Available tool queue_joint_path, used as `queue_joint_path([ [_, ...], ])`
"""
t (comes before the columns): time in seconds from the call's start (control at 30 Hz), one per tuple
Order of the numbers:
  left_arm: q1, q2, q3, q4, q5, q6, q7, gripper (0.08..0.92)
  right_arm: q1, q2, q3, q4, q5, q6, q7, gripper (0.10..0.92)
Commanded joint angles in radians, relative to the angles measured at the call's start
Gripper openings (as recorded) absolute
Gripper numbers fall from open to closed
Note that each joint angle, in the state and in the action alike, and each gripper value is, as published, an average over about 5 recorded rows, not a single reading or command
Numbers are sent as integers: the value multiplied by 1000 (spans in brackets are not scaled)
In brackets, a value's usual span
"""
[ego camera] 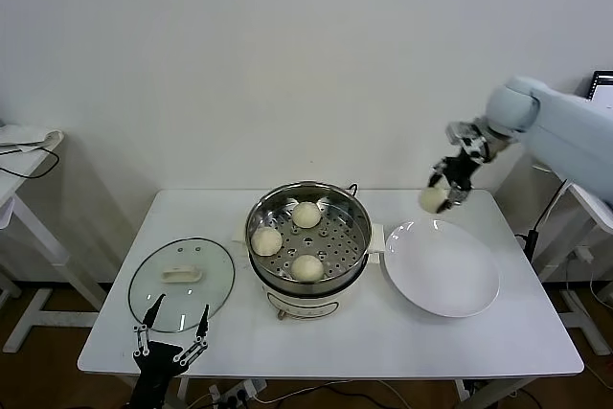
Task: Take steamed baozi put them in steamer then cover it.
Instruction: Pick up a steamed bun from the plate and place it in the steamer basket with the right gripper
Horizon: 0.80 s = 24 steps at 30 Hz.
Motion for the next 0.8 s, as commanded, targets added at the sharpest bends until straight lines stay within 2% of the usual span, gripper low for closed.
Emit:
queue_joint_path([
  [0.03,-2,1,2,-2,0,2,-1,823,203,179,-191,180,271,-116,47,645],
  [0.4,1,-2,9,-3,3,0,-1,823,118,335,-222,132,277,-154,107,645],
  [0.8,1,0,5,-2,4,-2,-3,823,45,385,-248,95,245,-166,134,636],
])
